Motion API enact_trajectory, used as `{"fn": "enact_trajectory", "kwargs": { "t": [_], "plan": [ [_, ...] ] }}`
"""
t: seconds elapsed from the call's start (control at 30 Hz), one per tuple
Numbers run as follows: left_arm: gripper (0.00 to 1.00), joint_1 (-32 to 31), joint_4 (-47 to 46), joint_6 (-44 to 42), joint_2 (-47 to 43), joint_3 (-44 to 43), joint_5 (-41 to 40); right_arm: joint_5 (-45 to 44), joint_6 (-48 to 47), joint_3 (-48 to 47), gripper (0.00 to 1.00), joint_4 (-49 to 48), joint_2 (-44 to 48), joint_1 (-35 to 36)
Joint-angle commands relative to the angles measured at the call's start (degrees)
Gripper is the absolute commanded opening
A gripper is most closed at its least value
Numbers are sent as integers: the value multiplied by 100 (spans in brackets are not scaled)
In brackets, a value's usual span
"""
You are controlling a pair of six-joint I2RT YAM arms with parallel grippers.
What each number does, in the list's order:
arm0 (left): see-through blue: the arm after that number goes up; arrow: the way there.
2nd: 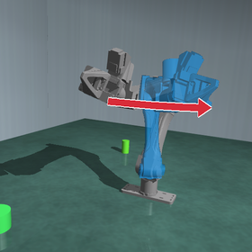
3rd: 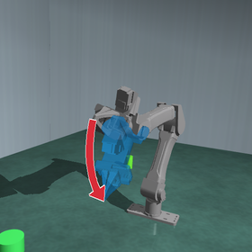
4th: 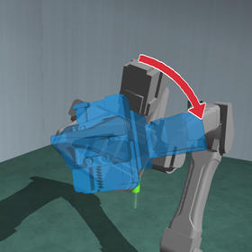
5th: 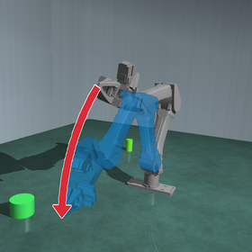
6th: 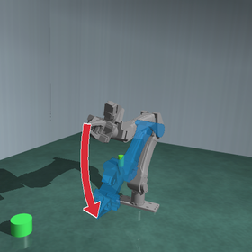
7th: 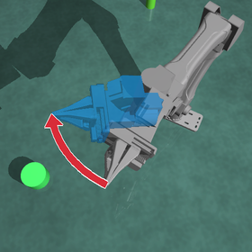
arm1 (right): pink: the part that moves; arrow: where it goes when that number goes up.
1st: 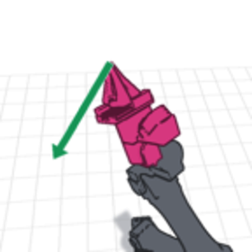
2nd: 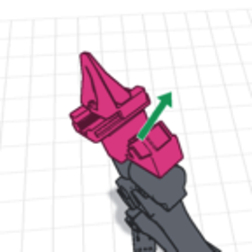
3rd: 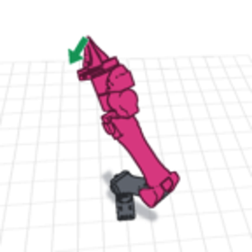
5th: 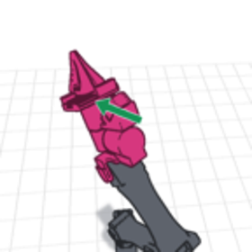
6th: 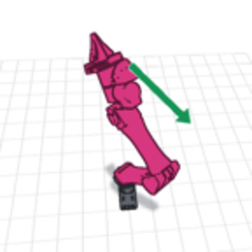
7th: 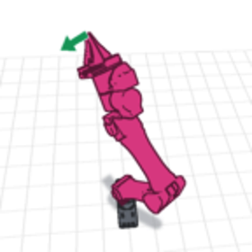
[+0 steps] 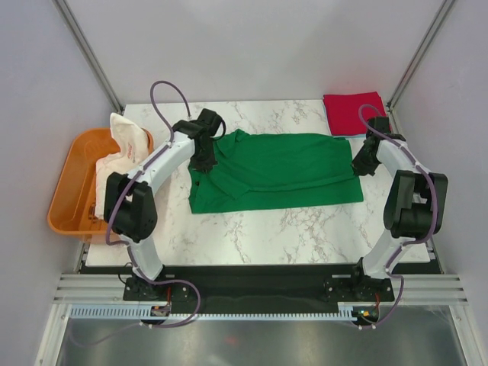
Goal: Fold and stack the t-shirts
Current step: Fold the tshirt
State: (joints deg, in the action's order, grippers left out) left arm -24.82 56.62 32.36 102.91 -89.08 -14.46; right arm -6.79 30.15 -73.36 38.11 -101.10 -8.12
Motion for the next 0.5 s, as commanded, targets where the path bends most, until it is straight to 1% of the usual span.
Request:
{"fn": "enact_trajectory", "kwargs": {
  "t": [0.0, 0.23, 0.47],
  "plan": [
    [2, 144, -90, -379, 272, -434, 65, -182, -18, -345, 0, -119, -226, -5],
    [2, 249, -90, -564, 791, -918, 83, -332, 35, -495, 0, -119, -463, -14],
    [2, 285, -90, -617, 1090, -1120, 75, -402, 44, -486, 0, -155, -613, -32]
  ]
}}
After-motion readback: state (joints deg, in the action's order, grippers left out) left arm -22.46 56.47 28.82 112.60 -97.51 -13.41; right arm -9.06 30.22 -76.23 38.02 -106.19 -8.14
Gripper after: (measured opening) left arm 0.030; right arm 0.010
